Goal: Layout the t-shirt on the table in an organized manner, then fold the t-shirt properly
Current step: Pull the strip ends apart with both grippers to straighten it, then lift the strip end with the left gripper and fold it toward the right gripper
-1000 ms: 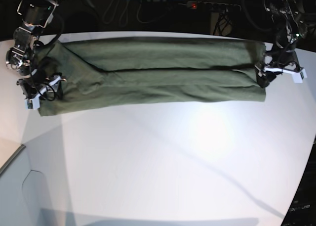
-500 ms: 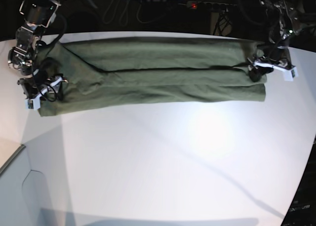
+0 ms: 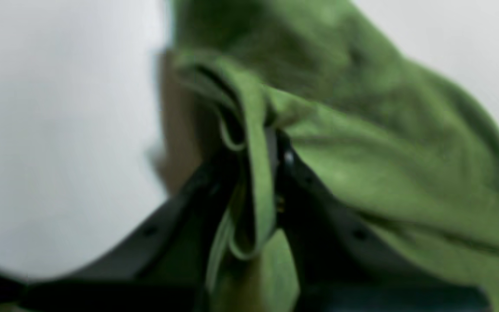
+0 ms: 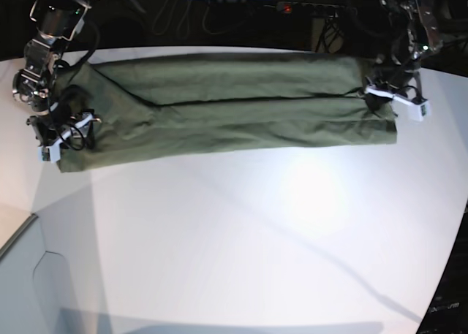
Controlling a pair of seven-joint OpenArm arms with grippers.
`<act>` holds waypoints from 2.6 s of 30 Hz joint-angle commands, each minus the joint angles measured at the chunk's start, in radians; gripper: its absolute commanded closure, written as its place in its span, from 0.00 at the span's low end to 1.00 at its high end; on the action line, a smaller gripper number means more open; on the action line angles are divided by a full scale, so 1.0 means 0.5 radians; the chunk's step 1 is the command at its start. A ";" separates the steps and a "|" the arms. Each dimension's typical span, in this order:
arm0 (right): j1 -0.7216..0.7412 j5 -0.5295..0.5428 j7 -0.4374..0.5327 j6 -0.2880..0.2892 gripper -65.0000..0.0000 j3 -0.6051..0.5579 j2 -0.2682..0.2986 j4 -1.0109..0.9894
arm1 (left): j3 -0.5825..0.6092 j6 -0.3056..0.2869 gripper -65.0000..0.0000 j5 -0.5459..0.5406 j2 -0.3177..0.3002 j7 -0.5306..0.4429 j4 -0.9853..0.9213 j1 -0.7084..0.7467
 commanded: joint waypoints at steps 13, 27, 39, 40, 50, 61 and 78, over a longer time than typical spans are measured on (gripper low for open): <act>-0.005 -0.028 -0.078 -0.006 0.43 -0.003 -0.003 0.002 | -0.176 0.005 1.00 -0.011 -0.027 -0.058 0.182 -0.056; -0.079 -0.019 -0.078 0.000 0.43 0.098 -0.098 0.493 | 0.275 0.021 1.00 0.008 0.209 -0.064 0.661 0.040; -0.631 -0.019 -0.096 0.097 0.35 0.120 -0.294 1.248 | 0.391 0.021 1.00 0.008 0.191 -0.073 0.661 0.037; -0.671 -0.022 -0.096 0.097 0.35 0.120 -0.300 1.251 | 0.394 0.021 1.00 0.008 0.197 -0.073 0.664 0.033; -0.809 -0.022 -0.096 0.097 0.35 0.129 -0.306 1.226 | 0.480 0.021 1.00 0.008 0.209 -0.064 0.648 -0.040; -0.742 -0.022 -0.096 0.097 0.36 0.132 -0.300 1.196 | 0.996 0.024 1.00 0.011 0.209 -0.073 0.645 -0.022; -0.733 -0.022 -0.087 0.097 0.36 0.132 -0.294 1.202 | 1.266 0.024 1.00 0.416 0.519 -0.079 0.289 -0.138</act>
